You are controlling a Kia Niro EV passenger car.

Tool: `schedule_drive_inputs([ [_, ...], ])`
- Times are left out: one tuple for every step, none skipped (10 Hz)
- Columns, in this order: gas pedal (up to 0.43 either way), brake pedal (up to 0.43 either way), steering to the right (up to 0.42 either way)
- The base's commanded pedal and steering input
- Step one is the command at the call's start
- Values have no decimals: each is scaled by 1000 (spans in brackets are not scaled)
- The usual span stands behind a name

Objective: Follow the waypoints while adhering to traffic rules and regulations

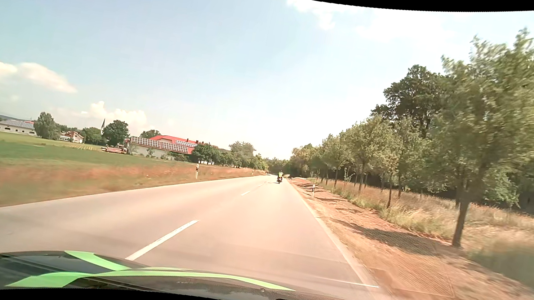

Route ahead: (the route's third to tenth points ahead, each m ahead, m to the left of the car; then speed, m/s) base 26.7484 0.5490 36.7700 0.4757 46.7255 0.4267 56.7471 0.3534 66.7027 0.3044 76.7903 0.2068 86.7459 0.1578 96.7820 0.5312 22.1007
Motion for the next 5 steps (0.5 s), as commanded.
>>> schedule_drive_inputs([
  [248, 0, 0],
  [228, 0, -1],
  [197, 0, -2],
  [189, 0, -1],
  [189, 0, -2],
])
